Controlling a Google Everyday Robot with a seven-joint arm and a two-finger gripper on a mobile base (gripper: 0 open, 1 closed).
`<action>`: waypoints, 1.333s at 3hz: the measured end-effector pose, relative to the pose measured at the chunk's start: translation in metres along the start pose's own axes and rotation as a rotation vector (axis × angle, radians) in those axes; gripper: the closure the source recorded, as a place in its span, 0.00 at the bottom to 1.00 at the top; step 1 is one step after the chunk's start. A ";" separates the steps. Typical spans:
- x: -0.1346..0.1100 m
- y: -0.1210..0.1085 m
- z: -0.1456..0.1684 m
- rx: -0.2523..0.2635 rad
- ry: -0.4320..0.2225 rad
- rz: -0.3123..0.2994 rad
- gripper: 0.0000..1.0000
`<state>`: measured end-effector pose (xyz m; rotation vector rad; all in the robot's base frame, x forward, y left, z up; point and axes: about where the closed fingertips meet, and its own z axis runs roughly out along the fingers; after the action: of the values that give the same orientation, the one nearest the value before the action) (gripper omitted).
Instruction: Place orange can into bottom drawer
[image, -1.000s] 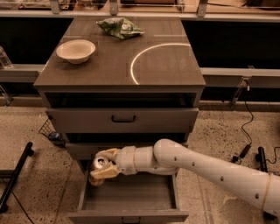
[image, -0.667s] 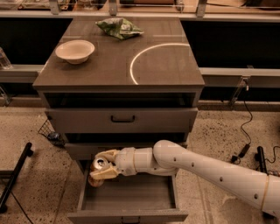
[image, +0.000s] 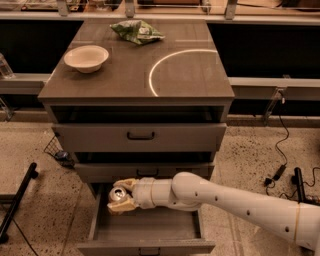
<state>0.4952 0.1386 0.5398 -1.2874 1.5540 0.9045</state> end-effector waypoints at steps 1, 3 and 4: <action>0.046 -0.019 0.022 0.043 0.049 -0.099 1.00; 0.091 -0.040 0.050 -0.017 0.113 -0.171 1.00; 0.091 -0.040 0.050 -0.017 0.113 -0.171 1.00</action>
Offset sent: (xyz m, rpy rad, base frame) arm 0.0505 0.0143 -0.1111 -0.1536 -0.1669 0.0422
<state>0.5385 0.1475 0.4381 -1.4812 1.4983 0.7495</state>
